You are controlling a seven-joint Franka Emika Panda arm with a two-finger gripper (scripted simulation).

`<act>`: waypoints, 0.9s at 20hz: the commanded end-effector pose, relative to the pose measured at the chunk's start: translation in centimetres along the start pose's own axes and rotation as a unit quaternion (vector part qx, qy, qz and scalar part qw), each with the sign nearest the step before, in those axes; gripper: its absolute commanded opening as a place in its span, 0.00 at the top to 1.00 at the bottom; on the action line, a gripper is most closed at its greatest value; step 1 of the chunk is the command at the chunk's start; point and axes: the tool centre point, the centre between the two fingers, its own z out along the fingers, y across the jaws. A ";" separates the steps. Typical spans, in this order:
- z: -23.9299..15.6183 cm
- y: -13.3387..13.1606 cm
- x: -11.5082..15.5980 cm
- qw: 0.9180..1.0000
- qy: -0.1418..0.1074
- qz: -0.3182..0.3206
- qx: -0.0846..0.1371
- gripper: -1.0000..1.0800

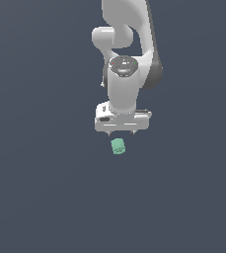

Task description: Pick up the object and move it to a goal position.

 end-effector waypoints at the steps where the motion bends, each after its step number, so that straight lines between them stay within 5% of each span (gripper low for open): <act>1: 0.0 0.0 0.0 1.000 0.000 0.000 0.000 0.04; 18: 0.9 -1.7 0.1 1.000 0.006 -0.023 0.009 0.04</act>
